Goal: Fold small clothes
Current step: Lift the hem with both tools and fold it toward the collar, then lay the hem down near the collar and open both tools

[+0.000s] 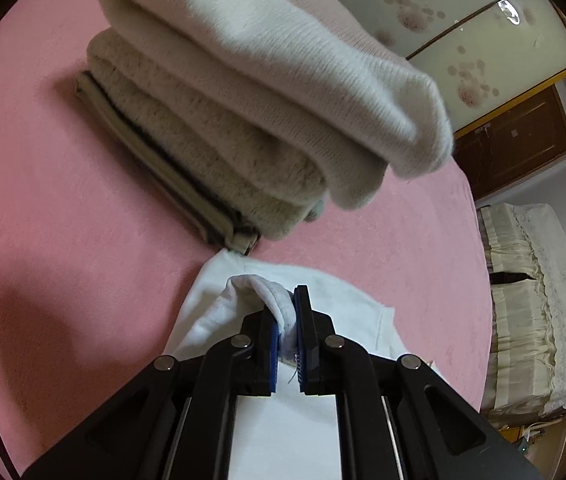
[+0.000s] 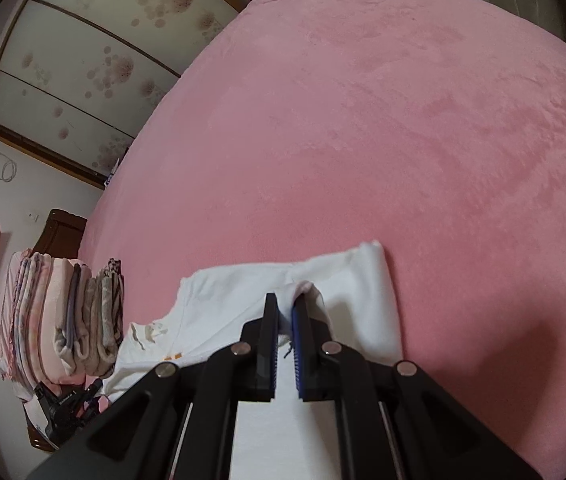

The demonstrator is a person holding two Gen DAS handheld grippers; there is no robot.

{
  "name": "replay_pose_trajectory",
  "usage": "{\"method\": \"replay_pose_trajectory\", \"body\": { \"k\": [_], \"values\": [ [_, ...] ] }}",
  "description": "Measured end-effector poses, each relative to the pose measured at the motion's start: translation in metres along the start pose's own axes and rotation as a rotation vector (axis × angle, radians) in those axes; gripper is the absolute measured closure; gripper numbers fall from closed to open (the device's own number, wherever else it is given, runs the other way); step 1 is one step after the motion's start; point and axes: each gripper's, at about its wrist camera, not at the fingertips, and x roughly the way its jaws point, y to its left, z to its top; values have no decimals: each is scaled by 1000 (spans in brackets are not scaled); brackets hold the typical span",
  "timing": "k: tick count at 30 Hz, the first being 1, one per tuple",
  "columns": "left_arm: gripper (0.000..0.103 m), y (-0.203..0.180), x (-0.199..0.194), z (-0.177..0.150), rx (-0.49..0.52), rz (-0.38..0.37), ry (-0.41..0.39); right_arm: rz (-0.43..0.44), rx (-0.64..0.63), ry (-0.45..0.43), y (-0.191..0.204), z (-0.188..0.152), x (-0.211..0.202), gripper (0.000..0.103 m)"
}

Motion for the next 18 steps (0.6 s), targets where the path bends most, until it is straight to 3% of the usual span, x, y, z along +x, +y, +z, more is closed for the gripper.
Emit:
{"method": "replay_pose_trajectory", "body": {
  "k": [5, 8, 10, 11, 12, 16, 18],
  "values": [
    [96, 1, 19, 9, -53, 19, 31, -26, 15, 24, 5, 14, 16, 96],
    [83, 0, 23, 10, -78, 10, 50, -59, 41, 45, 1, 18, 26, 90],
    [62, -1, 19, 10, -81, -19, 34, -29, 68, 34, -4, 20, 21, 76],
    [56, -3, 14, 10, -76, -27, 11, -23, 70, 21, -4, 21, 18, 66],
    [50, -6, 9, 10, -65, -33, -17, -18, 64, 3, -3, 21, 13, 62],
    [49, -24, -12, 10, 28, -47, -83, -26, -41, -46, 15, 19, -5, 62],
    [49, -41, -20, 4, 130, -29, -111, -39, -135, -65, 33, 11, -12, 62]
  ]
}}
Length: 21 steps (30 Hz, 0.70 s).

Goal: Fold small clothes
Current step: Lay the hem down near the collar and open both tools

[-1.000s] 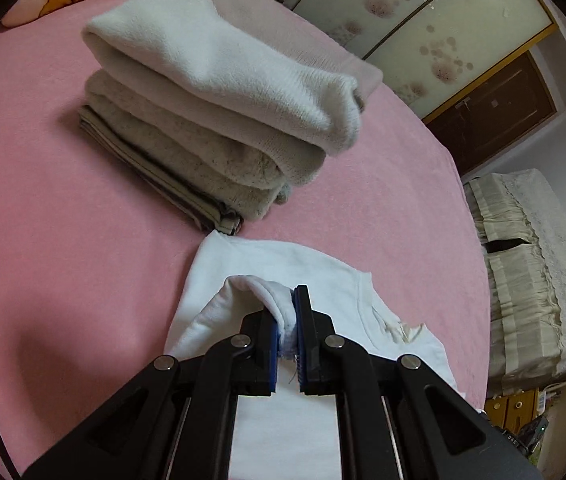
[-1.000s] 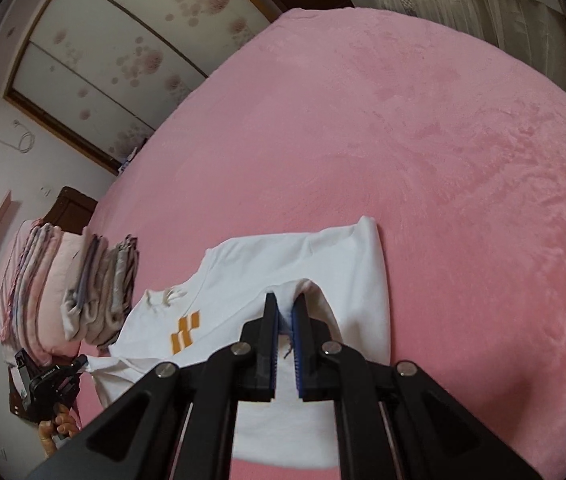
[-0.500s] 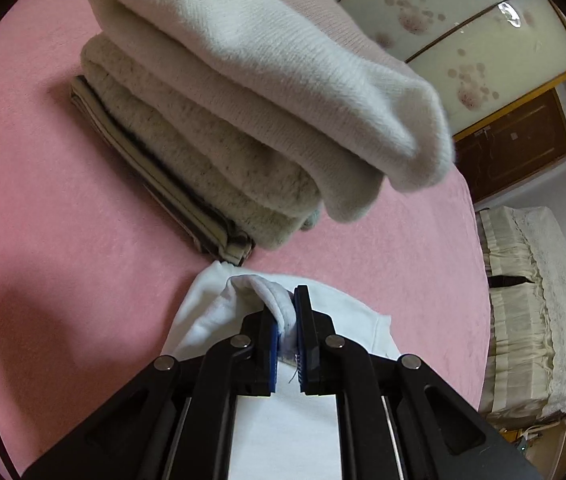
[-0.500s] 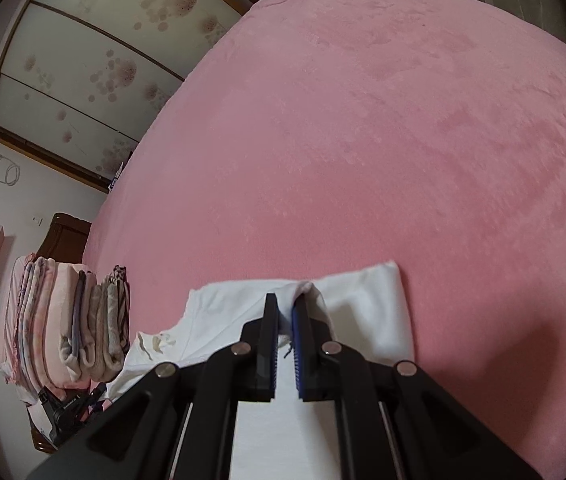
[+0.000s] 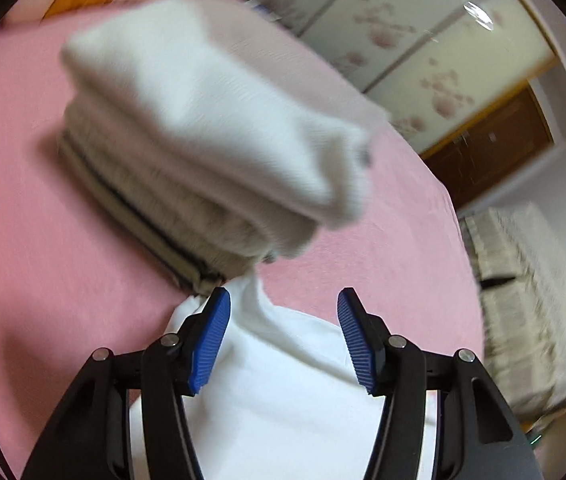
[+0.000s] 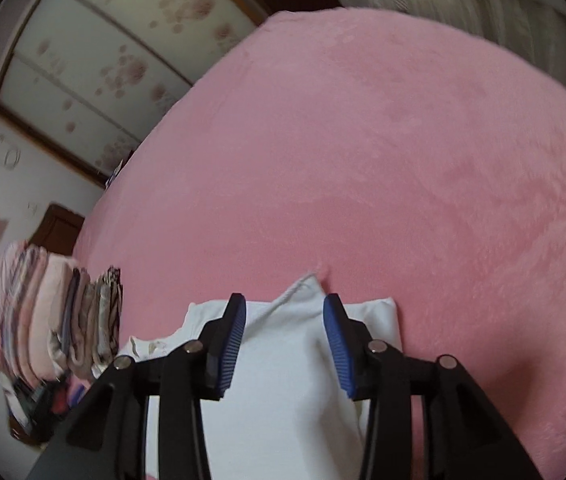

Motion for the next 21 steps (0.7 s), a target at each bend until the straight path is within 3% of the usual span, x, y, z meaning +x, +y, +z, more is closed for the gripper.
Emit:
{"method": "replay_pose_trajectory", "body": {
  "k": [7, 10, 11, 15, 21],
  "values": [
    [49, -61, 2, -43, 380, 37, 37, -35, -263, 36, 58, -32, 9, 68],
    [49, -87, 24, -75, 513, 69, 95, -46, -366, 93, 78, -53, 31, 88],
    [49, -96, 34, -87, 545, 77, 124, -45, -387, 112, 84, -60, 38, 92],
    [49, -124, 65, -120, 616, 80, 197, -44, -446, 167, 109, -82, 68, 93],
    [49, -162, 121, -137, 679, 123, 260, -84, -467, 184, 138, -86, 113, 93]
  ]
}}
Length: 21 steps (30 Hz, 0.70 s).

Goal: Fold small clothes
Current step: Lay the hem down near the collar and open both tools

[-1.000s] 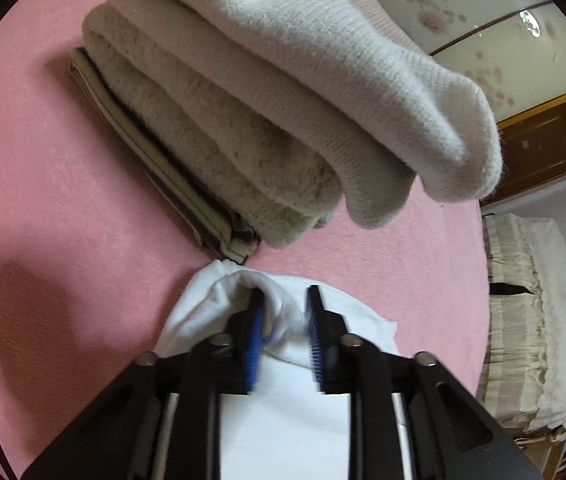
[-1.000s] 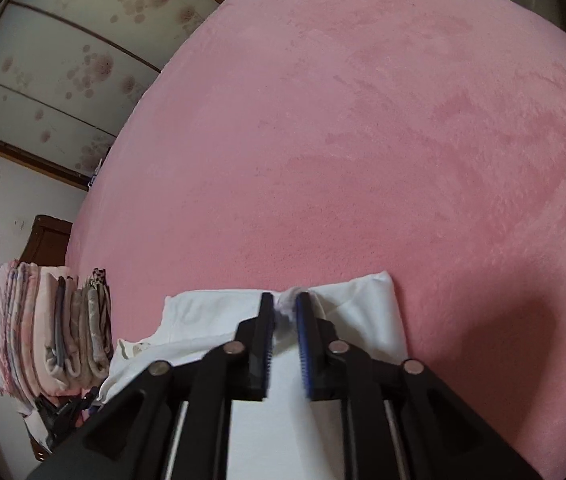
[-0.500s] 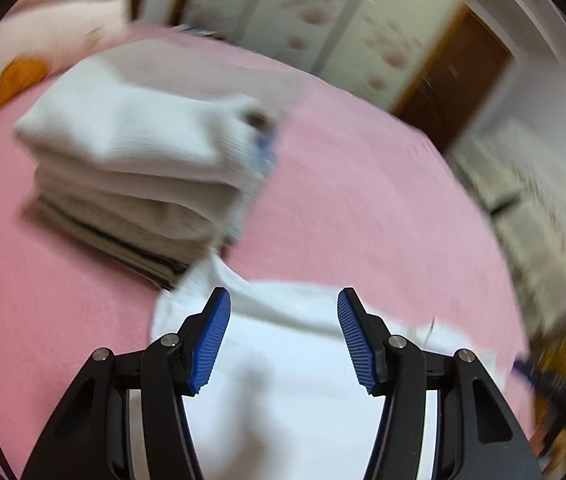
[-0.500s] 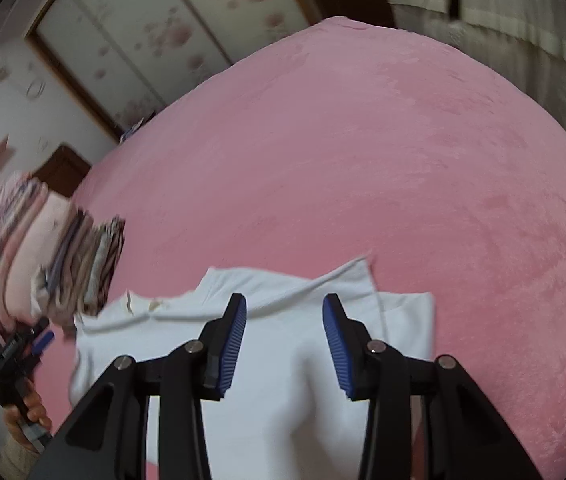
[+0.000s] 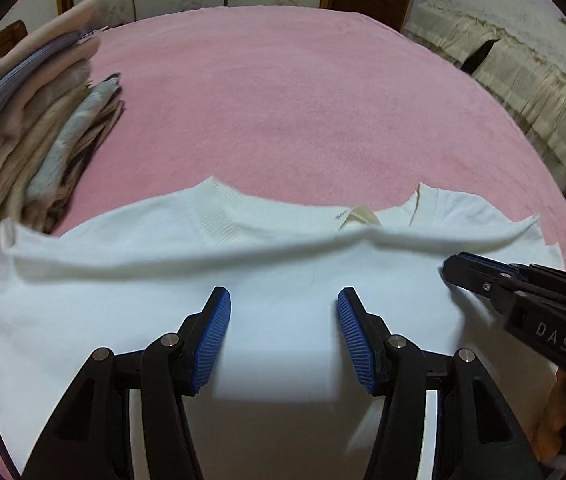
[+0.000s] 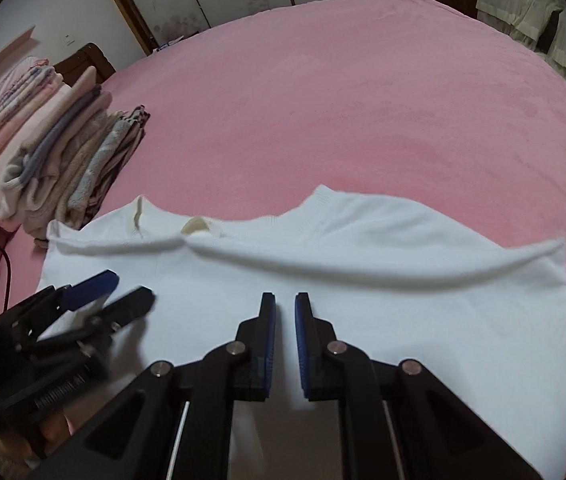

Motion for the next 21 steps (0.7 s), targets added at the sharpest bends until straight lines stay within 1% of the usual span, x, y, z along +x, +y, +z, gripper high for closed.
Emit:
{"method": "replay_pose_trajectory", "body": {
  "k": [4, 6, 7, 9, 12, 14, 18, 19, 21],
  "values": [
    [49, 0, 16, 17, -16, 14, 14, -42, 32, -7, -4, 20, 17, 93],
    [48, 0, 19, 18, -26, 16, 23, -52, 58, -5, -10, 29, 22, 93],
    [48, 0, 22, 21, -27, 19, 20, -77, 61, -8, -13, 33, 24, 93],
    [48, 3, 22, 23, -35, 29, 17, -97, 73, -12, -19, 38, 26, 93],
    [48, 10, 13, 30, -77, 21, -21, -85, 96, -27, -27, 44, 20, 93],
    [48, 14, 1, 34, -73, 32, -57, -73, 85, -55, -25, 44, 7, 93],
    [48, 29, -23, 31, -38, 78, -102, -29, 38, -93, -12, 43, -16, 93],
    [48, 33, -33, 26, -37, 92, -111, -17, 15, -93, -5, 42, -18, 93],
    [48, 52, -39, 20, -41, 128, -115, -12, -13, -83, 2, 40, -17, 93]
  ]
}}
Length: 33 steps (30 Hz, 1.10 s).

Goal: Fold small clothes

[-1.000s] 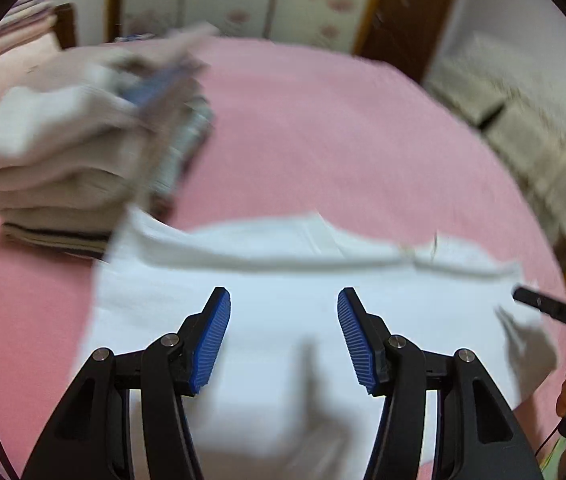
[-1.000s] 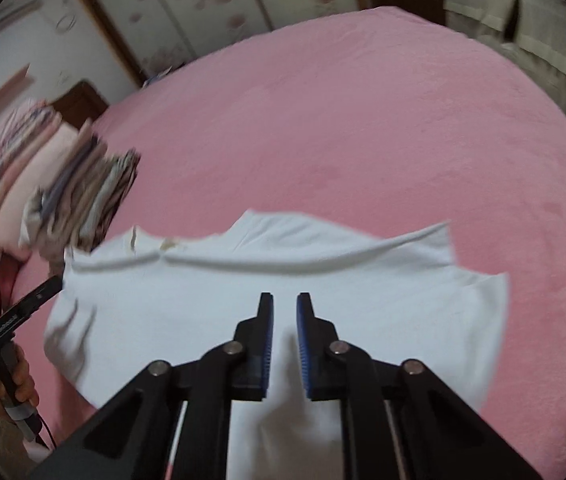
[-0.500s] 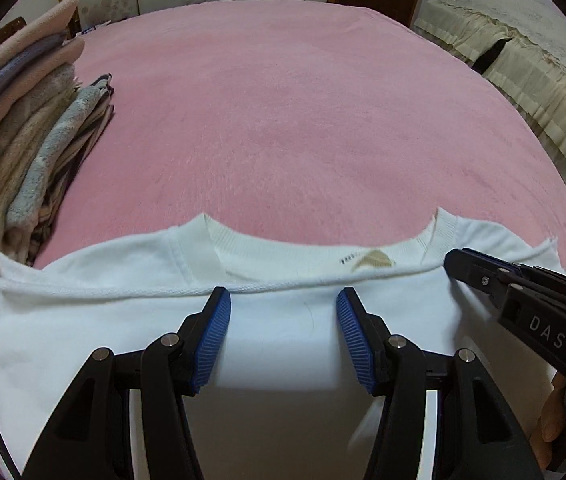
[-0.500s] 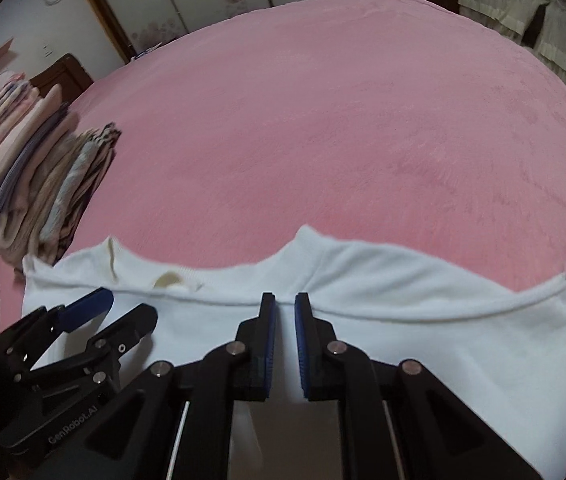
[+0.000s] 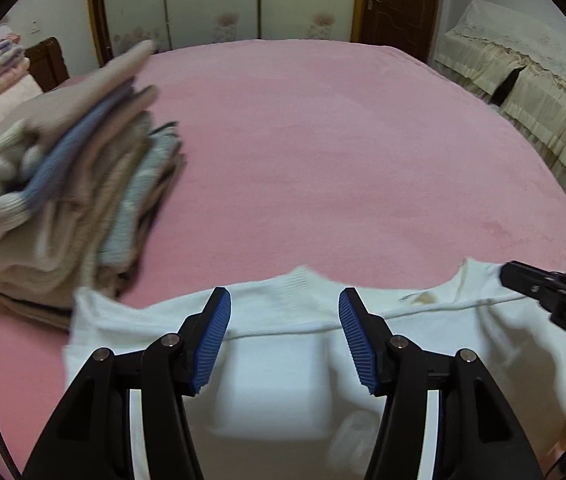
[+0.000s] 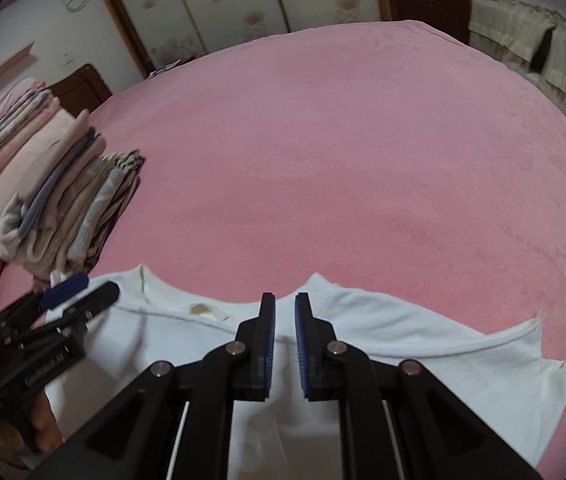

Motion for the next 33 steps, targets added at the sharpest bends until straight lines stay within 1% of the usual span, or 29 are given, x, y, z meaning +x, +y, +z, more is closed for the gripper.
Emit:
{"method": "replay_pose_trajectory", "body": {
  "k": [3, 5, 8, 11, 13, 17, 19, 20, 22, 23, 27, 29, 30, 33],
  "values": [
    [48, 33, 6, -10, -22, 53, 36, -11, -27, 23, 1, -11, 2, 93],
    [48, 54, 10, -17, -48, 76, 59, -17, -23, 39, -4, -18, 5, 93],
    [48, 77, 14, -24, -76, 106, 70, -38, -2, 54, -21, -27, 6, 93],
    [48, 88, 20, -26, -93, 109, 76, -86, 17, 60, -43, -33, 4, 93],
    [48, 89, 22, -28, -93, 111, 85, -140, 36, 54, -65, -36, 0, 93],
    [47, 87, 24, -30, -75, 120, 96, -197, 112, 23, -108, -50, -21, 93],
    [47, 88, 24, -31, -80, 114, 97, -211, 138, 17, -124, -62, -31, 97],
    [47, 87, 23, -32, -84, 111, 99, -211, 148, 15, -129, -68, -36, 97],
    [47, 85, 28, -28, -88, 106, 101, -223, 152, 6, -137, -82, -49, 98],
    [47, 86, 27, -28, -86, 107, 101, -212, 158, 2, -139, -87, -54, 98],
    [47, 91, 20, -39, -51, 112, 98, -235, 137, -29, -133, -103, -79, 98],
    [43, 91, 12, -46, -26, 114, 92, -233, 121, -37, -132, -111, -87, 98],
    [39, 93, 10, -50, -14, 126, 88, -240, 111, -38, -132, -115, -89, 98],
    [39, 100, 0, -62, -2, 148, 89, -252, 117, -25, -135, -124, -94, 98]
  ]
}}
